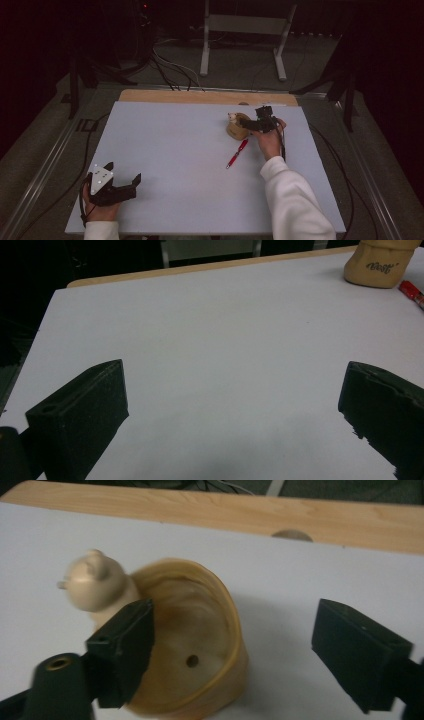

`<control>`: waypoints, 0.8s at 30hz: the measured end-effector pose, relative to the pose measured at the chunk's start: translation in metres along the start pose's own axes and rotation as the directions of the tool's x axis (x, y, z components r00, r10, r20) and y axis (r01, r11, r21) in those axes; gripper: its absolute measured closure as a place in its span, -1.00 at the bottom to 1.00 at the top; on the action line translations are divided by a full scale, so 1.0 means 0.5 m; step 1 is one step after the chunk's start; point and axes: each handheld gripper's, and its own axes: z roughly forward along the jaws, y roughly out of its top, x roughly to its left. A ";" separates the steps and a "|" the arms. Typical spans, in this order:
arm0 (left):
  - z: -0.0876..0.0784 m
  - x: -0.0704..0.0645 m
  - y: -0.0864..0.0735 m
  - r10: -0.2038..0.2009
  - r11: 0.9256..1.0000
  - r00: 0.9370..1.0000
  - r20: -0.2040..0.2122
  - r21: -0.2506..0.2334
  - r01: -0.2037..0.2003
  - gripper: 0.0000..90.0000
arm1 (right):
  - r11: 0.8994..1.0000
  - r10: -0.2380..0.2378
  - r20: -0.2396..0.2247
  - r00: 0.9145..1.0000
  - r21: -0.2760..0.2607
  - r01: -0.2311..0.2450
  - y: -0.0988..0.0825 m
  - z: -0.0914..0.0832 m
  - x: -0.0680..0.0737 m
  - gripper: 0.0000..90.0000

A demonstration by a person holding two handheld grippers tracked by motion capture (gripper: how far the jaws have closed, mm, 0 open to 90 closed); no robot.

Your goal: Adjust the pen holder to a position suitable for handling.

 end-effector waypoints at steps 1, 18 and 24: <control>0.000 0.000 0.000 0.001 1.000 1.000 0.001 0.001 -0.001 -1.00 | 1.000 0.009 0.000 1.000 0.008 -0.009 -0.001 0.005 -0.002 -0.48; 0.000 0.001 0.000 0.001 1.000 1.000 -0.002 0.002 -0.001 -1.00 | 0.998 -0.015 -0.021 1.000 0.063 0.016 -0.003 0.034 -0.006 0.70; 0.001 0.001 0.000 0.000 1.000 1.000 -0.004 0.001 0.000 -1.00 | 0.995 -0.079 0.015 0.997 0.064 0.078 -0.003 0.029 0.002 0.78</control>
